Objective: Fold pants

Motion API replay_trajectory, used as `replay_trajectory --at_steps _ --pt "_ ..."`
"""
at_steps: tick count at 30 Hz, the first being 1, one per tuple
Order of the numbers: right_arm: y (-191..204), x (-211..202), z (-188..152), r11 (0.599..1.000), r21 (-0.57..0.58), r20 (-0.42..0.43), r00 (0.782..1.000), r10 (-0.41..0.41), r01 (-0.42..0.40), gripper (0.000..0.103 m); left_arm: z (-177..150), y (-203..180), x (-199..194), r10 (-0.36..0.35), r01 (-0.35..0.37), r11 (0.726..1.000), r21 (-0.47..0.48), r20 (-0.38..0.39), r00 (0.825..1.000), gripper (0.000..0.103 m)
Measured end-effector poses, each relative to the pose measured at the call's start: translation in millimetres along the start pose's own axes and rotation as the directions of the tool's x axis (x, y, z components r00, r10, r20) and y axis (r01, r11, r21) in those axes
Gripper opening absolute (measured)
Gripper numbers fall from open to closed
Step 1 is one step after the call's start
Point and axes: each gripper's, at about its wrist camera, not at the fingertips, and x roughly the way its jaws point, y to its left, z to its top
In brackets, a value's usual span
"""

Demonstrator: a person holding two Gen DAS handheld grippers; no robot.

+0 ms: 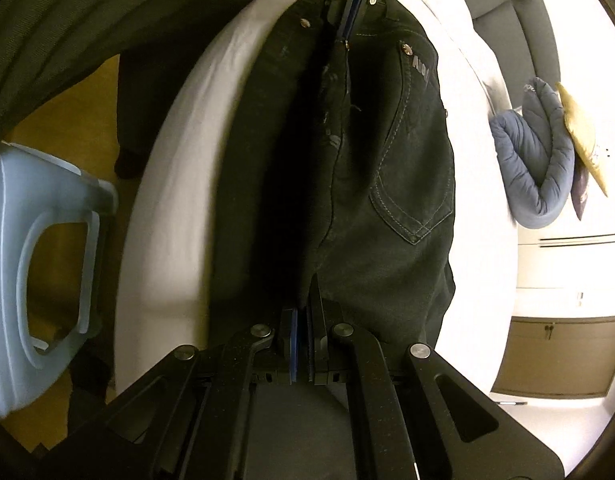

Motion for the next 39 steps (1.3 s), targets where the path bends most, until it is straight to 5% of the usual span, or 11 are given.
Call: replay_trajectory --at_steps 17,20,22,28,34,38,39 --pt "54.1 -15.5 -28.9 0.999 0.034 -0.019 0.999 -0.036 0.037 0.003 -8.5 -24.6 6.9 0.041 -0.041 0.999 -0.013 0.008 0.999 0.008" --pt "61.4 -14.0 -28.0 0.994 0.061 -0.021 0.996 -0.089 0.09 0.004 -12.9 -21.8 -5.1 0.029 -0.029 0.998 -0.056 -0.01 1.0 0.026" --pt "64.4 -13.6 -28.8 0.987 0.1 -0.019 0.992 -0.122 0.123 0.004 -16.0 -21.7 -20.6 0.044 -0.044 0.997 -0.07 -0.003 0.999 0.054" --pt "68.7 -14.7 -32.7 0.965 0.184 -0.016 0.982 -0.187 0.187 0.006 -4.6 -5.3 -59.9 0.115 -0.096 0.974 -0.203 0.083 0.99 0.062" --pt "55.5 -20.9 -40.6 0.909 0.389 0.019 0.985 -0.169 0.148 0.014 49.4 0.8 -54.3 0.155 -0.077 0.936 -0.344 0.206 0.966 0.062" --pt "46.9 -31.9 -54.8 0.836 0.543 0.058 0.989 -0.136 0.083 0.02 80.7 -5.2 -8.6 0.153 -0.08 0.916 -0.392 0.159 0.975 0.065" --pt "43.2 -36.0 -60.8 0.805 0.592 0.08 0.991 -0.111 0.043 0.032 83.1 -6.8 4.3 0.147 -0.083 0.912 -0.402 0.132 0.98 0.065"
